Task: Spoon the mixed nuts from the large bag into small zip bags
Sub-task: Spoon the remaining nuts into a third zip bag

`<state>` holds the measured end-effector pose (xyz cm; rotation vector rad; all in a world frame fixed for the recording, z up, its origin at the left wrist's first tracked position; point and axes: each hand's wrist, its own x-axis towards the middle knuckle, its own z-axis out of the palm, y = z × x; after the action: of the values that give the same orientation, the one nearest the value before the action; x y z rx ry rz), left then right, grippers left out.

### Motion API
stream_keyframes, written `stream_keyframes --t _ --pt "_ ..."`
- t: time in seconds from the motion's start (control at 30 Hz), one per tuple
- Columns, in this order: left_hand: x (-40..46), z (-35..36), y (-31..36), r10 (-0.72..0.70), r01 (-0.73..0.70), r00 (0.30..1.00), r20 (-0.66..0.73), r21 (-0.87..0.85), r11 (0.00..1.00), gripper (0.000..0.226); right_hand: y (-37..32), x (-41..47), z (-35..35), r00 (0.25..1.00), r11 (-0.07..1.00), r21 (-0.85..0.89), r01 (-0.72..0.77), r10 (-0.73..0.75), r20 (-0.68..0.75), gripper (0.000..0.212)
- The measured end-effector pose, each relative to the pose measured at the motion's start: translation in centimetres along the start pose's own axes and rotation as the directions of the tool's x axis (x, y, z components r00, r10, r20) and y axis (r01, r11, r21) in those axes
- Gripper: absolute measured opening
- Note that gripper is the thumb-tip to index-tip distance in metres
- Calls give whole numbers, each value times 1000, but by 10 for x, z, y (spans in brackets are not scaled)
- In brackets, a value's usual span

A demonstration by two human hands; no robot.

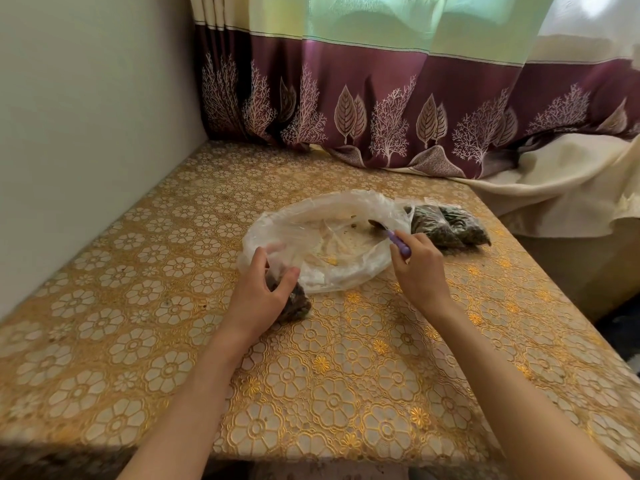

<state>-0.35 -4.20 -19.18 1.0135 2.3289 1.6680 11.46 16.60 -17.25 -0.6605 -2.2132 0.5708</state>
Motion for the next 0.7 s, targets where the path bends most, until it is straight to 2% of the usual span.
stream_keyframes --t 0.1,0.23,0.37,0.57,0.7 --pt "0 0 0 11 -11 1000 -1 -2 1000 32 -3 8 -3 993 989 116 -96 103 -58 25" --pt "0 0 -1 21 -21 1000 -13 18 1000 31 -3 19 -9 951 915 293 -278 304 -48 22" --pt "1 1 -2 19 -19 1000 -14 8 1000 33 -1 24 -13 861 725 504 -470 502 82 27" --pt "1 2 -2 3 -3 1000 -12 -23 1000 38 -6 15 -19 788 466 690 -554 561 253 45" --pt "0 1 2 -7 7 1000 -1 -68 998 38 -6 12 -24 760 362 736 -573 569 312 54"
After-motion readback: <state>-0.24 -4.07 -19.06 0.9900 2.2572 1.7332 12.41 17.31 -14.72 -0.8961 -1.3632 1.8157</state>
